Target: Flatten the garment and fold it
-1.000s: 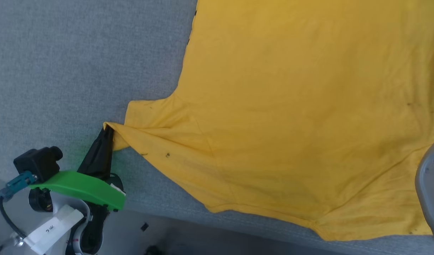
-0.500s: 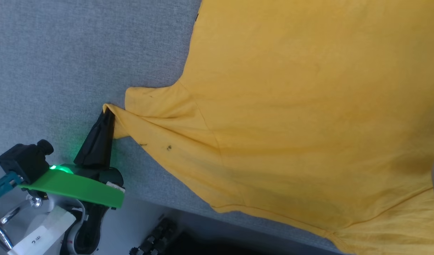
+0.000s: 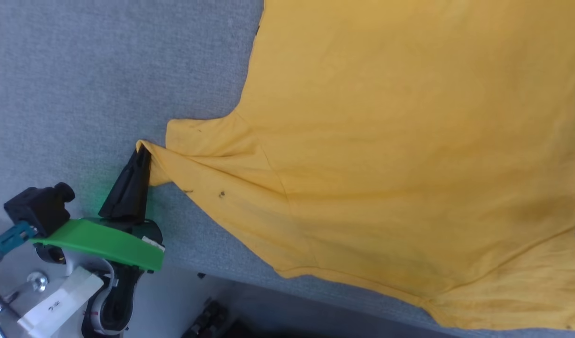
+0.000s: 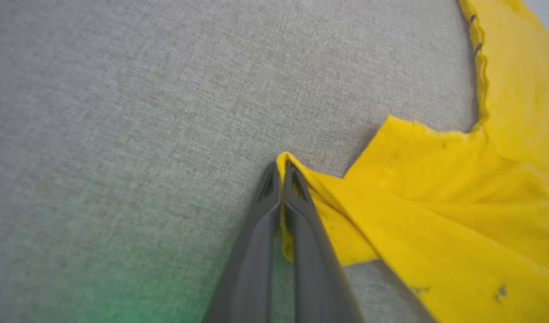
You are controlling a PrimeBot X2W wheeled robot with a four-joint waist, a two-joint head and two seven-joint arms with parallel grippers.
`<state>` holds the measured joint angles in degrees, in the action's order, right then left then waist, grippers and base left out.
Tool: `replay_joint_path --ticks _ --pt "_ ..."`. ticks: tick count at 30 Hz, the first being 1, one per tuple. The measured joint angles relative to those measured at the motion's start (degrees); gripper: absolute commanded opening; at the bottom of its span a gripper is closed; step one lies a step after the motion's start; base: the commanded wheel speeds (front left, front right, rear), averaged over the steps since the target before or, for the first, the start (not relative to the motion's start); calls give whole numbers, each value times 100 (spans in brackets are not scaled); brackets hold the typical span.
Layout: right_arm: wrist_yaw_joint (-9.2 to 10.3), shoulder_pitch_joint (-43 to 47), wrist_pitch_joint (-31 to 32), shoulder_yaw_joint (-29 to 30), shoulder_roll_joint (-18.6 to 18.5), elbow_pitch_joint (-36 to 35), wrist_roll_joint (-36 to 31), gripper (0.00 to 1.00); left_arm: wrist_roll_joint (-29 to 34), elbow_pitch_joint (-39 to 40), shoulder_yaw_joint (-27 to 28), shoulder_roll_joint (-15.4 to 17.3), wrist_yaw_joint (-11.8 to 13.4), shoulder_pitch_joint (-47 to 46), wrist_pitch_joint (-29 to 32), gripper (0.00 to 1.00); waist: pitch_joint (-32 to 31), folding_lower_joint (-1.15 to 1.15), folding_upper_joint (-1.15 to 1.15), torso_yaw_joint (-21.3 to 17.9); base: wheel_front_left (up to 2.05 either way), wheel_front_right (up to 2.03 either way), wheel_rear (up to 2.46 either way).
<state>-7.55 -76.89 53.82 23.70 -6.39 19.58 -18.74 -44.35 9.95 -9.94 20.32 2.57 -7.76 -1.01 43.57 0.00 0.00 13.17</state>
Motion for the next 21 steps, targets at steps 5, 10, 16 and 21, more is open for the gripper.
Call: replay_joint_path --ticks 5,10,16,21 --pt "0 101 -118 -276 -341 125 359 0 60 -382 -79 15 80 -62 111 0 -481 0 0 -101 0 0 0" --pt "0 847 43 -649 -937 78 982 0 124 -717 -204 12 261 18 250 0 -1129 0 0 -257 0 0 0" --pt "0 2500 504 -1098 -1502 -546 2057 0 249 -923 -279 1 485 284 371 0 -1982 0 0 -522 0 0 0" --pt "0 4251 692 -1038 -1368 -1334 2659 0 249 -1014 -260 -8 637 460 378 0 -2583 0 0 -811 0 0 0"
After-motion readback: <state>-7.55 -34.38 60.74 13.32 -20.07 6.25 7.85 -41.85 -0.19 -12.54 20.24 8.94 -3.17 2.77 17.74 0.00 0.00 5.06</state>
